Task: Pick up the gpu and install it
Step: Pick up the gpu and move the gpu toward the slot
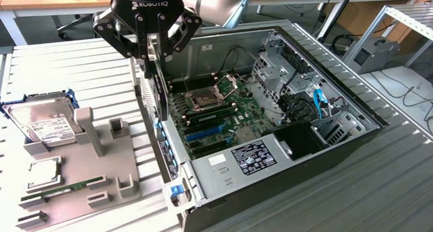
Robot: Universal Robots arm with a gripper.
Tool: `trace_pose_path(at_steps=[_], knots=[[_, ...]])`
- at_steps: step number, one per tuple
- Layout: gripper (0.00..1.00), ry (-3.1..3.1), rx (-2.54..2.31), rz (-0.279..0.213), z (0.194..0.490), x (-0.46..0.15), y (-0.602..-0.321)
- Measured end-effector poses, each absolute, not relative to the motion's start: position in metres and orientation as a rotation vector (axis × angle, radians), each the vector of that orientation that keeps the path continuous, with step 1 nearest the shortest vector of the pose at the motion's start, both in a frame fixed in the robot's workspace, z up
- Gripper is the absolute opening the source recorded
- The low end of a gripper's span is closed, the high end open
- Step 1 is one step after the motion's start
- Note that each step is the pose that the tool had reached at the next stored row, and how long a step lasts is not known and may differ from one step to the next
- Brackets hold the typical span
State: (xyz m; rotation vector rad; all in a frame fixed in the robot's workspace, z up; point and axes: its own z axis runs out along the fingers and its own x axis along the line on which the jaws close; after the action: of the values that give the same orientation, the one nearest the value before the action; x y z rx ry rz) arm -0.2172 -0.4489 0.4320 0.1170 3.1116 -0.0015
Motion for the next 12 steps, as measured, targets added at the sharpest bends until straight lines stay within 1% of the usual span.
trace_pose_path(at_steps=[12], knots=[[0.26, 3.112, 0.117, -0.002, 0.432, -0.2114, -0.4489]])
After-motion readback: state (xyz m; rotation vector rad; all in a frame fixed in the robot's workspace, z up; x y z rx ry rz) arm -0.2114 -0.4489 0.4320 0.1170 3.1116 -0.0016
